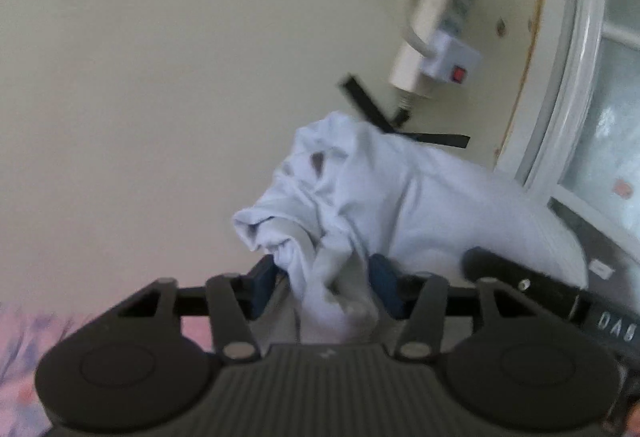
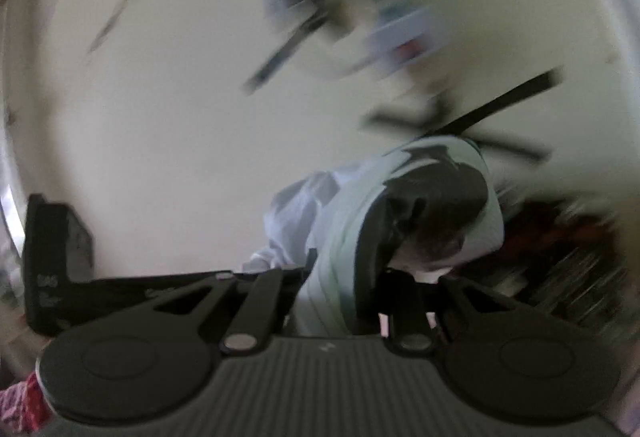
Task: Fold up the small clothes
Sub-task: 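Lift the folded T-shirt with both grippers toward the black cloth stack, then lower the T-shirt onto the black cloth stack and open both grippers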
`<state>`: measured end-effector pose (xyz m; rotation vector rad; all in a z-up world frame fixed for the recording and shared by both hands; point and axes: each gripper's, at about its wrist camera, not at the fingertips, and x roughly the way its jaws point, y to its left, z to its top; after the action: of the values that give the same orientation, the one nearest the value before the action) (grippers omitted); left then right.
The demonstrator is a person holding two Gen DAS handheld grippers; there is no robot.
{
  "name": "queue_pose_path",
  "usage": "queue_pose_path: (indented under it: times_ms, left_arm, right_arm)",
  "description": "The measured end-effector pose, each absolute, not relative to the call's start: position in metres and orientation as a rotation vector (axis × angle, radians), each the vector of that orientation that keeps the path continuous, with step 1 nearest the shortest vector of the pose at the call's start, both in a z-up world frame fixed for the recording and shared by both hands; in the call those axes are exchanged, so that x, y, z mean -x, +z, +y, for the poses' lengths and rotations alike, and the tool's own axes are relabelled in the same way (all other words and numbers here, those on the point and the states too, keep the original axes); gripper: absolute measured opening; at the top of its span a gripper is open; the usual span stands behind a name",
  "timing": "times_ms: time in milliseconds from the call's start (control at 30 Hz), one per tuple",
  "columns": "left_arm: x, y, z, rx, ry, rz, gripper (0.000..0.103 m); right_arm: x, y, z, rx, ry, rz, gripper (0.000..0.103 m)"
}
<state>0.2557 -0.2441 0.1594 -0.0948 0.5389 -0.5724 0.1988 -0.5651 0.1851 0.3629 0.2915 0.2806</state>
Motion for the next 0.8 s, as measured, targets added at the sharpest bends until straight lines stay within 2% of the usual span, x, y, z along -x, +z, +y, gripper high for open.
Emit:
queue_pose_path:
  times_ms: [67,133,167,200,233,267,333,367,400,500,533,600,800]
  left_arm:
    - [-0.281,0.141,-0.274,0.059,-0.550,0.574,0.057]
    - [-0.305,0.112,-0.296,0.047,-0.518,0.668,0.054]
    - [-0.316,0.095,-0.302,0.047,-0.496,0.726,0.055]
    - [-0.322,0.082,-0.303,0.065,-0.490,0.759,0.055]
    - [-0.323,0.075,-0.301,0.086,-0.481,0.767,0.057]
    - [-0.322,0.072,-0.298,0.093,-0.478,0.762,0.058]
    - [-0.315,0.074,-0.288,0.089,-0.482,0.755,0.057]
    - [-0.309,0.078,-0.279,0.094,-0.482,0.751,0.056]
    - [-0.300,0.082,-0.268,0.102,-0.483,0.741,0.057]
    - [-0.261,0.094,-0.235,0.091,-0.487,0.694,0.063]
    - [-0.247,0.096,-0.228,0.071,-0.477,0.679,0.068]
    - [-0.213,0.094,-0.213,0.031,-0.463,0.663,0.072]
    - [-0.117,0.074,-0.149,-0.033,-0.501,0.742,0.072]
  right_arm:
    - [-0.219,0.169,-0.594,-0.383,0.160,0.342,0.017]
    - [-0.243,0.138,-0.617,-0.446,0.045,0.476,0.021]
    - [-0.247,0.124,-0.625,-0.483,0.030,0.504,0.012]
    - [-0.245,0.116,-0.631,-0.506,0.049,0.489,0.008]
    - [-0.241,0.114,-0.630,-0.498,0.069,0.477,0.008]
    - [-0.237,0.116,-0.626,-0.463,0.074,0.472,0.014]
    - [-0.221,0.124,-0.615,-0.386,0.064,0.458,0.031]
    - [-0.207,0.130,-0.610,-0.358,0.050,0.425,0.049]
    - [-0.188,0.136,-0.605,-0.326,0.015,0.371,0.054]
    - [-0.132,0.140,-0.593,-0.288,-0.032,0.298,0.054]
    - [-0.113,0.138,-0.590,-0.303,-0.024,0.298,0.054]
    - [-0.077,0.125,-0.575,-0.330,0.000,0.336,0.054]
    - [0.002,0.083,-0.521,-0.406,0.077,0.506,0.054]
